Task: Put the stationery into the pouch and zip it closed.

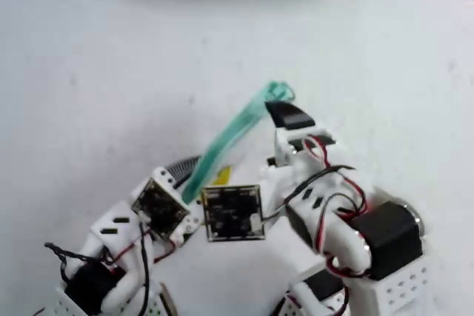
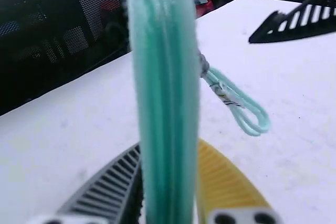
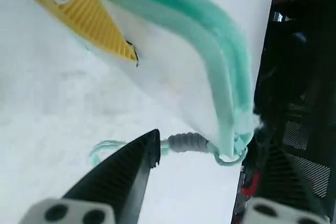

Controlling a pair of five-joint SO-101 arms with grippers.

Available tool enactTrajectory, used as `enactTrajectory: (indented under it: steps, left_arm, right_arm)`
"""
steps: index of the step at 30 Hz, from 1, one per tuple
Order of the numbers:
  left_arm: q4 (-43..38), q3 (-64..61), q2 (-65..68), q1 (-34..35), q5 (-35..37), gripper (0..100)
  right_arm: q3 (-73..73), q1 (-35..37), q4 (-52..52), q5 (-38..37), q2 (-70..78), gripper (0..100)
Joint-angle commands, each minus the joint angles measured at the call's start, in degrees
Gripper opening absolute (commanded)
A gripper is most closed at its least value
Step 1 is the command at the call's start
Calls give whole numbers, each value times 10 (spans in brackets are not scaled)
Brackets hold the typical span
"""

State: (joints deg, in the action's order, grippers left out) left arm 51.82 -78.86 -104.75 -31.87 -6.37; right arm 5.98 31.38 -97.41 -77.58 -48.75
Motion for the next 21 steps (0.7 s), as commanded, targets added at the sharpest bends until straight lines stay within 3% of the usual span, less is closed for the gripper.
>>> enactTrajectory:
  steps: [1, 15, 17, 21]
  left_arm:
    - [-13, 5, 1, 0, -3, 130]
    - [11, 13, 1, -16, -32, 129]
    - [10, 13, 1, -15, -31, 129]
    - [3, 13, 1, -15, -30, 132]
  right_arm:
    - [-28, 13, 11, 9, 45, 276]
    - [-101, 44, 2, 1, 163, 265]
    - [-98, 45, -9, 1, 168, 207]
    - [-63, 59, -7, -7, 157, 2]
